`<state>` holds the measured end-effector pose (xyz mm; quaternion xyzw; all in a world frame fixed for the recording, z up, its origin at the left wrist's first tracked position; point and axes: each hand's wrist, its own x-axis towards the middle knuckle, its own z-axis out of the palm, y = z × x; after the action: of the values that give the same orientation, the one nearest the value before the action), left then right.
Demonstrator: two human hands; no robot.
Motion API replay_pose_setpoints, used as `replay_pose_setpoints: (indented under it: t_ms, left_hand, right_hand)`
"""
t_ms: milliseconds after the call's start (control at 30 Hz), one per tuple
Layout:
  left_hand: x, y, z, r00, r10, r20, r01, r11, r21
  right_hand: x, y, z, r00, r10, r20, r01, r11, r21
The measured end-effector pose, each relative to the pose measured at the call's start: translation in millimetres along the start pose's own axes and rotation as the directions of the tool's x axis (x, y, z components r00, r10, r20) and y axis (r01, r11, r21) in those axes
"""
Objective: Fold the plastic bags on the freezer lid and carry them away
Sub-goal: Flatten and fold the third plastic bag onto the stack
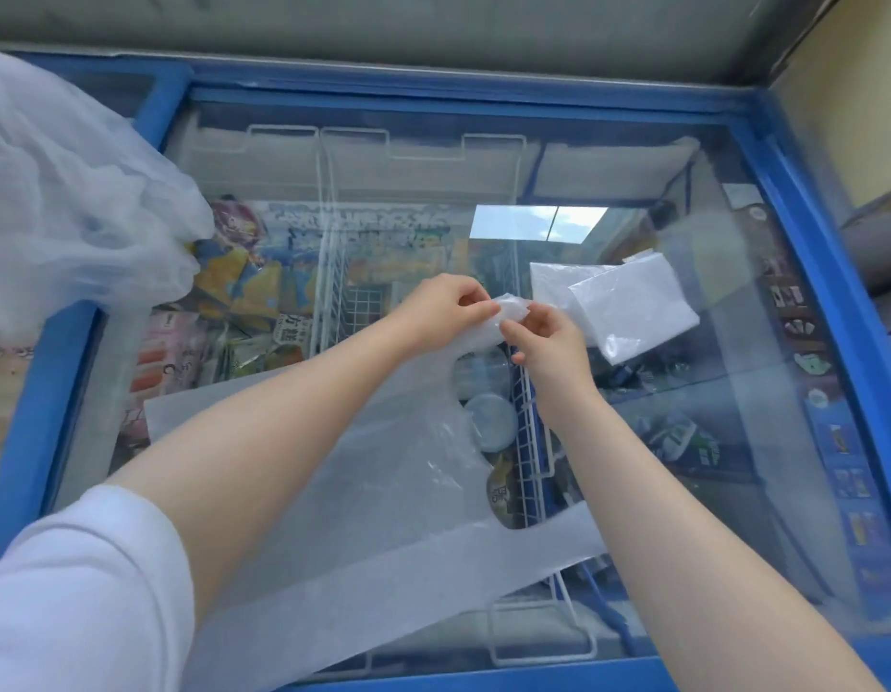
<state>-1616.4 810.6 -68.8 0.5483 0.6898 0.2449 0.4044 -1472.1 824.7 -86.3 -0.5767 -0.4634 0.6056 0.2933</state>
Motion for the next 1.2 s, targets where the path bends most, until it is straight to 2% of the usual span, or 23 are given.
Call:
replay_pose_setpoints:
  t_ms: [67, 133, 267, 367, 500, 600, 733, 867, 967, 1033, 1100, 1200]
  left_hand:
    - [-7, 4, -2, 0.998, 0.07, -0.011, -0.07, 0.986, -0.149]
    - [-15, 5, -6, 0.991, 0.125, -0.051, -0.133, 0.963, -0.235]
    - [-30, 2, -14, 0.97, 0.228, -0.086, -0.243, 0.935, -0.259]
    - [-38, 3, -17, 0.953, 0.28, -0.114, -0.299, 0.924, -0.237]
    - [-47, 7, -23, 0.949, 0.293, -0.118, -0.31, 0.936, -0.165]
    - [-54, 10, -24, 0.95, 0.293, -0.105, -0.305, 0.943, -0.13]
    - [-62, 14, -22, 0.946, 0.298, -0.13, -0.312, 0.944, -0.106]
    - [-67, 14, -23, 0.951, 0.272, -0.15, -0.291, 0.948, -0.129]
    - [-70, 15, -24, 0.967, 0.222, -0.128, -0.24, 0.959, -0.151]
    - [-72, 16, -25, 0.982, 0.167, -0.087, -0.182, 0.959, -0.219]
    - [-73, 16, -26, 0.987, 0.156, -0.047, -0.163, 0.952, -0.258]
    - [-74, 13, -28, 0.982, 0.187, -0.02, -0.186, 0.952, -0.243]
  right_hand:
    - [-6, -5, -5, 0.998, -0.039, 0.051, 0.034, 0.996, 0.088]
    - [-13, -11, -10, 0.984, -0.148, 0.094, 0.139, 0.985, 0.105]
    - [-24, -30, -21, 0.89, -0.314, 0.331, 0.297, 0.95, 0.102]
    - [-25, -42, -29, 0.847, -0.274, 0.456, 0.339, 0.939, -0.065]
    - [-27, -49, -40, 0.804, -0.209, 0.557, 0.286, 0.957, -0.054]
    - [-32, -51, -37, 0.819, -0.241, 0.521, 0.301, 0.953, -0.03]
    - [-38, -46, -30, 0.818, -0.324, 0.476, 0.398, 0.915, -0.061]
    - [-46, -46, -23, 0.836, -0.421, 0.352, 0.477, 0.875, -0.087]
    - [-46, -45, -23, 0.897, -0.407, 0.173, 0.412, 0.911, 0.01]
    - [-44, -42, -28, 0.894, -0.432, 0.12, 0.442, 0.894, -0.075]
    - [-44, -40, -32, 0.899, -0.41, 0.154, 0.43, 0.894, -0.129]
    - [-43, -45, -40, 0.938, -0.261, 0.226, 0.243, 0.964, 0.105]
